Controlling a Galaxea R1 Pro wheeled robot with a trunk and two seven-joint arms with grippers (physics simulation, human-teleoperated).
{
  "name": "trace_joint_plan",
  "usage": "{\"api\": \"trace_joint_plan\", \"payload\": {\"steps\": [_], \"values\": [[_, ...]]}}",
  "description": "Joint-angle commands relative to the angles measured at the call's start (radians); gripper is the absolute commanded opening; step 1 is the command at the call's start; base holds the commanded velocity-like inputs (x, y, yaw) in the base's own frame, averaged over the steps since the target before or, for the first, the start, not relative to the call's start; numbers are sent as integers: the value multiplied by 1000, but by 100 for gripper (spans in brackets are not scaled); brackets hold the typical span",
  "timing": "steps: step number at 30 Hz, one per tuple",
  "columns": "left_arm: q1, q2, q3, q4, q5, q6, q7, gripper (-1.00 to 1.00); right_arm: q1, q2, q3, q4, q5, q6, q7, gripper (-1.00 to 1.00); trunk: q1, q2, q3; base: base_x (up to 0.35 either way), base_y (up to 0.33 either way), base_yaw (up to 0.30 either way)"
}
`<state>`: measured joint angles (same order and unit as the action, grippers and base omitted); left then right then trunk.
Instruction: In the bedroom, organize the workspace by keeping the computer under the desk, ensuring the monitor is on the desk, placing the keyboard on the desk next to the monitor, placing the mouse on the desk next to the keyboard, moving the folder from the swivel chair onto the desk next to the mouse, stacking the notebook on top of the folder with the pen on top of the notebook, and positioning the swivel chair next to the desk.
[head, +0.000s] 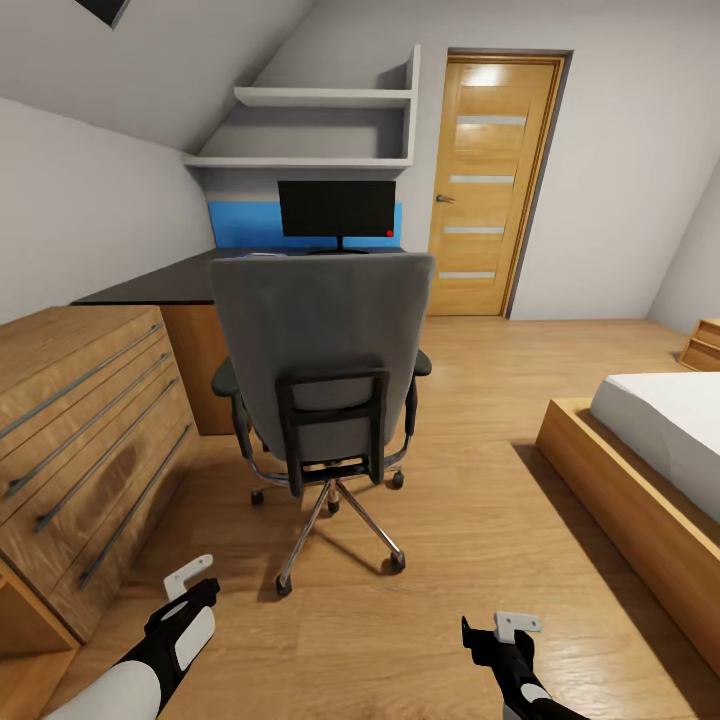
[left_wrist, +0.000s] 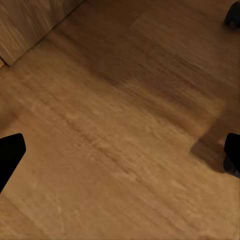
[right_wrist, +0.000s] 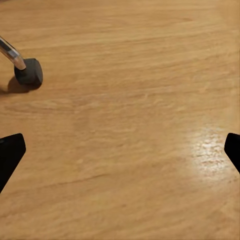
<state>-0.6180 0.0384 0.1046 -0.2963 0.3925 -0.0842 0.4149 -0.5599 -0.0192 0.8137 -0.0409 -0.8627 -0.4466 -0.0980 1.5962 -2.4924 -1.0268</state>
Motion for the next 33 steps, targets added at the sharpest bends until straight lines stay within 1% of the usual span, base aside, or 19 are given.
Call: {"api": "trace_joint_plan", "payload": {"steps": [1, 4, 7, 9, 11, 14, 15, 18, 22, 27, 28, 29, 33], "values": [[0, -8, -4, 0, 9, -7, 0, 100, 0, 0, 9, -3, -2, -10, -7, 100, 0, 0, -1, 0, 0, 0], [0, -23, -6, 0, 3, -9, 1, 100, 0, 0, 10, -6, -1, -32, -7, 100, 0, 0, -1, 0, 0, 0], [0, -45, -16, 0, -18, -27, 1, 100, 0, 1, 11, -10, -1, -56, -7, 100, 0, 0, -1, 0, 0, 0], [0, -62, -27, 1, -45, -57, 2, 100, 0, 2, 11, -13, -2, -65, -8, 100, 0, 0, -1, 0, 0, 0], [0, -80, -38, 3, -79, -97, 4, 100, 0, 5, 10, -20, -2, -70, -9, 100, 0, 0, -1, 0, 0, 0], [0, -106, -47, 7, -135, -152, 6, 100, -1, 13, 9, -41, -2, -72, -11, 100, 0, 0, -1, 0, 0, 0], [0, -121, -51, 10, -165, -176, 8, 100, -1, 17, 8, -61, -2, -69, -12, 100, 0, 0, -1, 0, 0, 0], [0, -140, -55, 15, -194, -196, 9, 100, -3, 21, 7, -95, -2, -54, -15, 100, 0, 0, -1, 0, 0, 0], [0, -163, -58, 18, -213, -209, 10, 100, -6, 23, 6, -139, -2, -12, -29, 100, 0, 0, -1, 0, 0, 0], [0, -186, -66, 19, -223, -214, 10, 100, -23, 25, 6, -198, -2, 71, -58, 100, 0, 0, -1, 0, 0, 0], [0, -190, -70, 19, -224, -215, 10, 100, -30, 25, 6, -210, -2, 88, -62, 100, 0, 0, -1, 0, 0, 0], [0, -195, -83, 19, -226, -215, 9, 100, -46, 25, 6, -234, -2, 122, -70, 100, 0, 0, -1, 0, 0, 0], [0, -209, -119, 16, -227, -213, 10, 100, -84, 27, 5, -273, -2, 192, -81, 100, 0, 0, -1, 0, 0, 0]]}}
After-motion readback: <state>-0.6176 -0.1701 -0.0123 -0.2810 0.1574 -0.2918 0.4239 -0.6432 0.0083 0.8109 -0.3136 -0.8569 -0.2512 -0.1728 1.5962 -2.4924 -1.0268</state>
